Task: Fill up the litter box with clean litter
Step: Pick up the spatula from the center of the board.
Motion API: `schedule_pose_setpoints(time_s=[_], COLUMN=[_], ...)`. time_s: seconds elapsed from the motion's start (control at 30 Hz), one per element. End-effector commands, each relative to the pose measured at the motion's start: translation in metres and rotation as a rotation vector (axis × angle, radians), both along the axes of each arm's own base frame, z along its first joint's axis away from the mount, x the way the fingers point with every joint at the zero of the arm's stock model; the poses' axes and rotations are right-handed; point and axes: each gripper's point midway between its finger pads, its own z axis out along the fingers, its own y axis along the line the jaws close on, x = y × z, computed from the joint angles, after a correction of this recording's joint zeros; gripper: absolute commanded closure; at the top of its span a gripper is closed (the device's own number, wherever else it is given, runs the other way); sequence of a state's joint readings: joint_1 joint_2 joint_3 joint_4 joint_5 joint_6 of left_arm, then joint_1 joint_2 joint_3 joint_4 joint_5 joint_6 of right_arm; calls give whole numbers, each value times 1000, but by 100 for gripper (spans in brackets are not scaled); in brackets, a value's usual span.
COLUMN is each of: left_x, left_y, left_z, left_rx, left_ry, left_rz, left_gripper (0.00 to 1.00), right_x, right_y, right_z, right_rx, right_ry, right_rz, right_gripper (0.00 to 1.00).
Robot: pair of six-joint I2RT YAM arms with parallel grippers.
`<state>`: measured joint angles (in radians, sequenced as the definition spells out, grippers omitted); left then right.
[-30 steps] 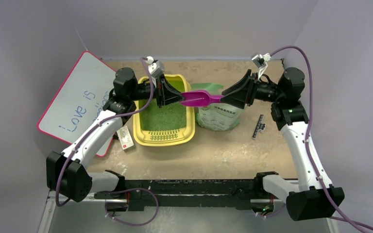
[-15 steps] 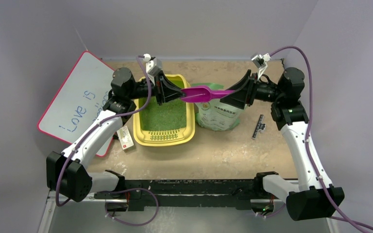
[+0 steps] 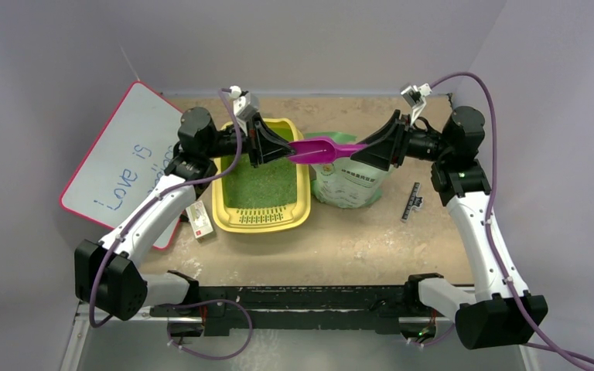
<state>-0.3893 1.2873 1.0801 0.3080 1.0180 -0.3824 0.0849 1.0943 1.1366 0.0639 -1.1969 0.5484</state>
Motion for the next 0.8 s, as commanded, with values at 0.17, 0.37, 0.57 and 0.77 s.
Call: schedule_pose_setpoints(time_s=[0.17, 0.37, 0.57, 0.77], left_x=[-1, 2, 4, 5], left_y=[-2, -2, -2, -3], left_z=[11, 12, 15, 18], left_rx=[-9, -9, -18, -39], left_ry=[-50, -53, -61, -57], left_rz=[-21, -10, 5, 6], left_gripper=[100, 100, 100, 100], right_x=[-4, -7, -10, -10], right_y=[1, 1, 1, 1], right_z=[20, 17, 12, 11], right_rx=[18, 14, 3, -1], right_ry=[-89, -77, -64, -65], right_rz=[31, 47, 53, 50], right_gripper=[47, 63, 53, 57])
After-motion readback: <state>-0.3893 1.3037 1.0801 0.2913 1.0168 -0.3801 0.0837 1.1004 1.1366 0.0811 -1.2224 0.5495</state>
